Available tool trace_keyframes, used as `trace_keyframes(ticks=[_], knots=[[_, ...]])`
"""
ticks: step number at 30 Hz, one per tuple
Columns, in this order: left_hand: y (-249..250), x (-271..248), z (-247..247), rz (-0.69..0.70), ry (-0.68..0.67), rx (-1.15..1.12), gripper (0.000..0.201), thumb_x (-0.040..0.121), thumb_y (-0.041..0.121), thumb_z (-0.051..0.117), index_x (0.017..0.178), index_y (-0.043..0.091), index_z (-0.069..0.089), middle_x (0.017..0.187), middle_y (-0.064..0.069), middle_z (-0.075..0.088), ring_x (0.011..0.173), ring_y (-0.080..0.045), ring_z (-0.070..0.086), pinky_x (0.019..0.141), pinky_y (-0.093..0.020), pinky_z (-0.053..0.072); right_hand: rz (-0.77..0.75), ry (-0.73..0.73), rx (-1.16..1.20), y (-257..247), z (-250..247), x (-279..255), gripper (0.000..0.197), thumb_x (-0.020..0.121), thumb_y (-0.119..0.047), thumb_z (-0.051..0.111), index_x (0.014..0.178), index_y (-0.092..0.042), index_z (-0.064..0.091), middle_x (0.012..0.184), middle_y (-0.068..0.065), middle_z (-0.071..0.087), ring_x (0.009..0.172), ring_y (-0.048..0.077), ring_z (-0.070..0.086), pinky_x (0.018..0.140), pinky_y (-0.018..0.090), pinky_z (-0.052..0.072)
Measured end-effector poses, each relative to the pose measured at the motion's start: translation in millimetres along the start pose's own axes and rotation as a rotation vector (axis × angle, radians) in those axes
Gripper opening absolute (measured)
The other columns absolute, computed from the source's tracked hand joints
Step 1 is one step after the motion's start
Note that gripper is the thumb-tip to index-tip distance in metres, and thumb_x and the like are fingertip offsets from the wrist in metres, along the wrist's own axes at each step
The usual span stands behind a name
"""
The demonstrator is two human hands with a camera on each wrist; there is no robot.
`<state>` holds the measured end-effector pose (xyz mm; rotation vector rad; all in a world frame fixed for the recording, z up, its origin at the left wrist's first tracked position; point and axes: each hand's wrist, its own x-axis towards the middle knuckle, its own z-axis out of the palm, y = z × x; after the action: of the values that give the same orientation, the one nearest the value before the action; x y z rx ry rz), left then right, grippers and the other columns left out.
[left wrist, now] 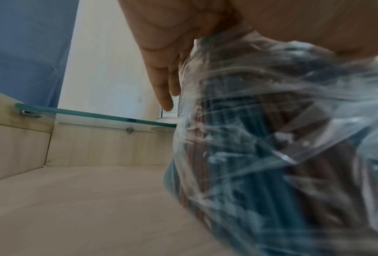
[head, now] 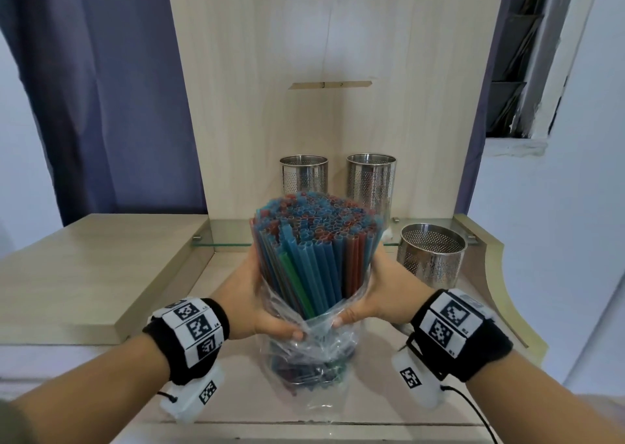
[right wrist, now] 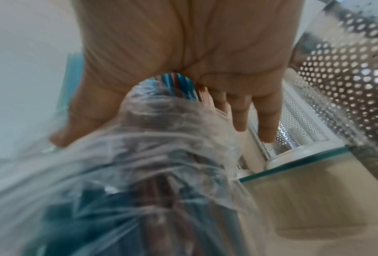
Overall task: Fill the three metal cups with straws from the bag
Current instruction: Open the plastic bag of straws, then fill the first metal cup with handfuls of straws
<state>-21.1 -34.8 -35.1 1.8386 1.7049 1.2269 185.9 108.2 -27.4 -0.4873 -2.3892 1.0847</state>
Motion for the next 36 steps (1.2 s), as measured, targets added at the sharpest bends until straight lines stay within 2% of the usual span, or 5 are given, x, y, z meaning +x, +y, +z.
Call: trace_keyframes(ticks=[7,12,23,27,36], knots=[[-11.6,-6.6,2.1,-0.063,0.137,0.034,0.135,0.042,0.036,0.095,0.147,0.034,0.010,0.132,0.020,0.049,0.121,0.005,0.049,0.095,-0.011,0.042,0.107,0.052,-0.039,7.8,13.5,4.0,0.147,0.034,-0.063,0.092,0.152,-0.033,0.009,0.140,-0.013,0.052,0.130,0.010,0.049,0.108,0.044,0.043],[14.3,-4.6,-16.4,-0.070,0.243,0.114,0.110,0.053,0.005,0.090,0.136,0.032,0.023,0.112,0.016,0.056,0.093,0.018,0.056,0.075,-0.005,0.049,0.051,0.259,0.089,-28.6,-1.2,-7.8,0.156,0.043,-0.049,0.094,0.143,-0.048,-0.025,0.163,-0.005,0.003,0.148,0.013,0.013,0.119,0.045,0.021],[37.0,22.8,-66.4,-0.096,-0.099,0.833,0.118,0.050,0.025,0.083,0.146,0.043,0.016,0.114,0.007,0.039,0.106,-0.014,0.047,0.090,-0.035,0.049,0.326,0.410,-0.843,-2.8,-71.2,-26.8,0.090,0.071,-0.071,0.065,0.146,-0.032,0.034,0.154,0.008,0.030,0.139,0.031,0.031,0.111,0.049,0.032],[22.0,27.2,-43.1,-0.120,-0.284,1.098,0.121,0.055,0.034,0.080,0.148,0.044,0.002,0.130,0.004,0.034,0.116,-0.017,0.033,0.101,-0.040,0.040,0.404,0.443,-0.682,28.3,-81.1,-23.0,0.107,0.065,-0.073,0.067,0.150,-0.021,0.028,0.160,0.014,0.014,0.146,0.031,0.022,0.115,0.046,0.028],[-5.9,0.2,-10.5,-0.198,-0.492,1.028,0.150,0.039,0.079,0.077,0.148,0.037,-0.016,0.156,0.003,-0.016,0.145,-0.022,-0.008,0.118,-0.041,-0.002,0.412,0.443,-0.404,51.6,-96.4,-25.1,0.123,0.052,-0.055,0.088,0.150,-0.012,0.027,0.144,0.004,0.046,0.131,0.022,0.046,0.108,0.036,0.038]])
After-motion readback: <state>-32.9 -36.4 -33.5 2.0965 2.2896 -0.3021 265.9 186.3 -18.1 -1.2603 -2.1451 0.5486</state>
